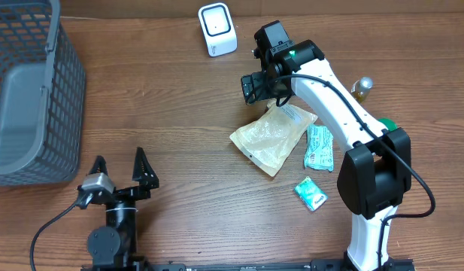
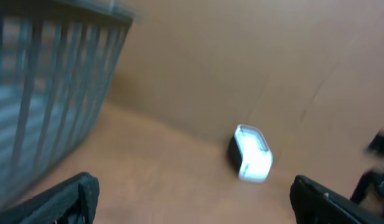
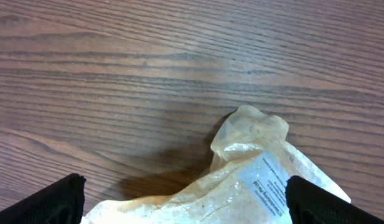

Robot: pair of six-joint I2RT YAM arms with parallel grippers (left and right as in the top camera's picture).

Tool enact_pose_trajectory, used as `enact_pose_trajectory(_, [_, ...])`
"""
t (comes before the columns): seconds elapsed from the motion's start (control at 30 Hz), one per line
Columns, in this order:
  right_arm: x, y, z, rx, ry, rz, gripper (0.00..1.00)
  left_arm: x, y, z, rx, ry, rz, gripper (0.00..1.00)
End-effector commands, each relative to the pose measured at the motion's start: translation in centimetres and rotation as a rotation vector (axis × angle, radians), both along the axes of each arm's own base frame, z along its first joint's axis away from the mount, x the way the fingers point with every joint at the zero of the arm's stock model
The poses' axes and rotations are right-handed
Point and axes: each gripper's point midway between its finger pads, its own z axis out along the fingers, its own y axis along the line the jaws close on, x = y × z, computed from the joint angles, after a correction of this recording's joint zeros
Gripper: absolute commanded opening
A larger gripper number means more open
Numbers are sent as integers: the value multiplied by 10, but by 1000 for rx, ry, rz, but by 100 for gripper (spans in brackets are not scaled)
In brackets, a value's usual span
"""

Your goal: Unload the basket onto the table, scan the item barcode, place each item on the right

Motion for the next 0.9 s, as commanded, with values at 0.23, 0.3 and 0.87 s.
enact_pose_trajectory(0.23, [2,0,5,2,-17,-5,100,0,-9,-32,146,139,-52,100])
enact_pose_trajectory(0.3, [2,0,5,2,-17,-5,100,0,-9,-32,146,139,-51,99])
enact_pose_trajectory(0.87, [2,0,5,2,-17,-5,100,0,-9,-33,146,140,-52,99])
